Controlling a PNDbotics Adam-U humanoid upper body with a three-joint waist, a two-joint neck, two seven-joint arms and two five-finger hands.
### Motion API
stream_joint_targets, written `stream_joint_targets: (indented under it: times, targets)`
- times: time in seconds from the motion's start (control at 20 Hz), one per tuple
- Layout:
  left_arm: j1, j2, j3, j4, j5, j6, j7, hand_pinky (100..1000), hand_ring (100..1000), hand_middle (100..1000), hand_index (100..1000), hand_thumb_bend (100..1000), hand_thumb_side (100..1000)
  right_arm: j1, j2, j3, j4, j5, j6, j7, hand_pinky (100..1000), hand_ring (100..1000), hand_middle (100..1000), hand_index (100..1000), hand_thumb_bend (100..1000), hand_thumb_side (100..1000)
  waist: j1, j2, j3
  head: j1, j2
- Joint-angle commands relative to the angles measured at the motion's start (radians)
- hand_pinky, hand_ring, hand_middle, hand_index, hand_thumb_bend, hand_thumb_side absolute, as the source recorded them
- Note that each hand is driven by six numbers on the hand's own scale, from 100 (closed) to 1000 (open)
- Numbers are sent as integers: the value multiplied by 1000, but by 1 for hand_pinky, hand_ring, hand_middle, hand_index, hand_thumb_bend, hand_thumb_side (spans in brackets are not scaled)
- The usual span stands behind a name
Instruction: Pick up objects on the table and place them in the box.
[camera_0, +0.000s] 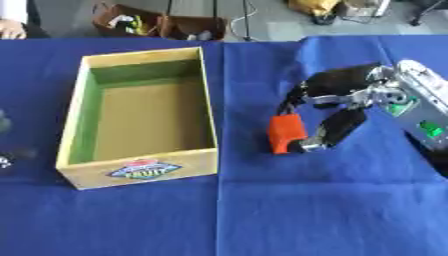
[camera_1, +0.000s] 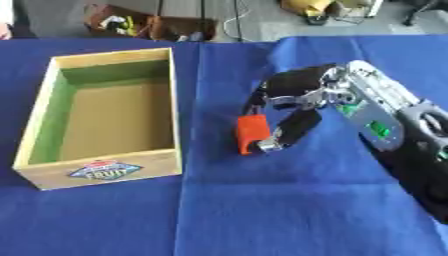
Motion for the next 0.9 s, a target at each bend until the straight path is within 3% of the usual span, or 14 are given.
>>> stream_joint_targets:
  times: [0.05,0.55,0.7,0.9]
  targets:
    - [-5,11,-1,-19,4,2,-2,620,896,817,725,100,997,-12,-12,-4,3,-1,-4,8,811,796,719,884,362,892,0,-18,3,-2,-2]
    - [-6,10,-1,-19,4,4,-4,621,897,817,725,100,996,-12,2,7,54,40,-21,8,812,802,718,908,380,878,2,-14,4,-5,-4]
    - [-6,11,-2,-19,4,6,-7,621,898,818,725,100,996,-12,4,11,70,41,-33,21,822,825,773,953,385,891,2,-14,4,-6,-5]
    - [-6,11,-2,-19,3,7,-9,621,898,817,725,100,997,-17,7,0,72,25,-36,30,822,827,768,958,379,872,2,-14,4,-6,-6]
